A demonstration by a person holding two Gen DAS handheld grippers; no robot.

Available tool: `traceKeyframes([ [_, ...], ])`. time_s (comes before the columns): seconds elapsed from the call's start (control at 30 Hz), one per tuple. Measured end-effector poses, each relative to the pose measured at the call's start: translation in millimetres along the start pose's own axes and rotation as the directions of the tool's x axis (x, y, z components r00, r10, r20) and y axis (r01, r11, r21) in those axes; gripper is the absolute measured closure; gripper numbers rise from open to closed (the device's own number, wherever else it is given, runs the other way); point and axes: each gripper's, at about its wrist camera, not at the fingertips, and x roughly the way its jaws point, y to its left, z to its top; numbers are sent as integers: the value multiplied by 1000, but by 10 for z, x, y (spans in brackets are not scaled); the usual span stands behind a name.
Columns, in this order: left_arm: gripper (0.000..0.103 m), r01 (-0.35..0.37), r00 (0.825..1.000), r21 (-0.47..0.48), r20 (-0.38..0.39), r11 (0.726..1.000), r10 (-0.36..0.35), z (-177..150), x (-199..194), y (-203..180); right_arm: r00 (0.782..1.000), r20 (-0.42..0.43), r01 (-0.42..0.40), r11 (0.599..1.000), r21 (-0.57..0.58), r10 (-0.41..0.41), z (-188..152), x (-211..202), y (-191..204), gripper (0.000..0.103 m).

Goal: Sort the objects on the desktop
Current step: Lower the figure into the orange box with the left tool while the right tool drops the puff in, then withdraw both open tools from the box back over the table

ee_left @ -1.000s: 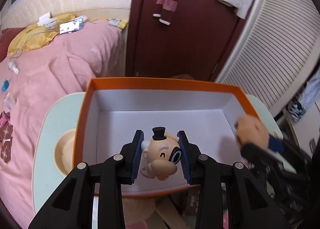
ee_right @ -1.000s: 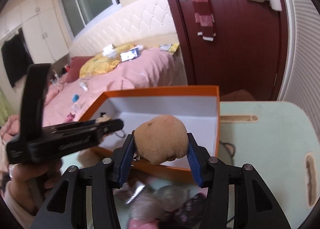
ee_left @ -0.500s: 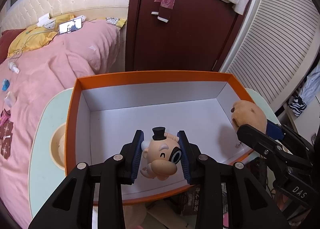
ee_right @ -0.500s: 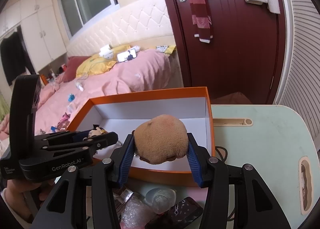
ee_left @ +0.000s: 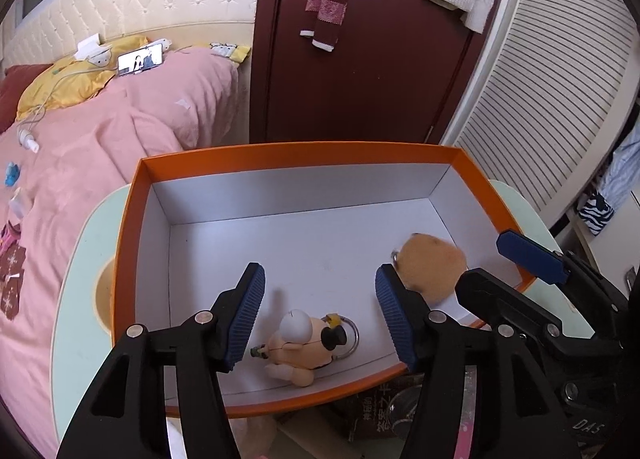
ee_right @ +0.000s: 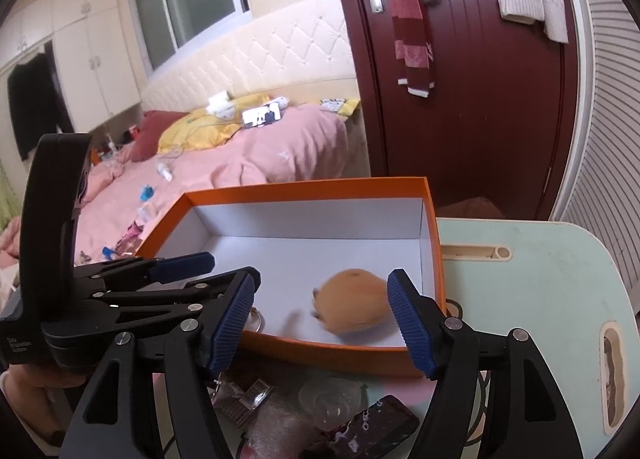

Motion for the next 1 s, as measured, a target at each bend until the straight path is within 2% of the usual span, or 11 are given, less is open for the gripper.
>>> traceKeyframes([
  [0.23,44,29,1000,-29,9,999,-29,51,-35,46,1000,-1,8,1000,5,-8,18,-5,10,31],
  [0.27,44,41,999,-47,27,998,-40,70,-77,68,1000,-3,15,1000,5,-15,27,-12,16,27],
  [0.37,43,73,994,-73,83,995,-67,115,-223,100,1000,9,2,1000,11,-2,55,-65,36,23],
  [0.4,39,78,993,-75,99,994,-71,126,-273,102,1000,17,-7,1000,16,7,63,-89,43,23],
  [0.43,35,75,991,-70,112,995,-67,132,-321,93,1000,25,-13,1000,18,13,71,-112,50,22],
  [0.6,33,52,985,-38,168,998,-45,124,-609,38,998,58,-35,999,-14,36,108,-257,169,22],
  [0.73,25,66,985,-51,161,997,-58,82,-819,54,996,71,-53,998,-30,55,111,-408,245,22],
  [0.8,25,66,985,-54,161,996,-57,23,-931,72,996,69,-57,998,-29,59,90,-487,258,22],
  [1.0,25,8,992,-30,128,1000,-5,-337,-1179,128,997,68,-27,999,-31,29,-75,-792,268,21],
])
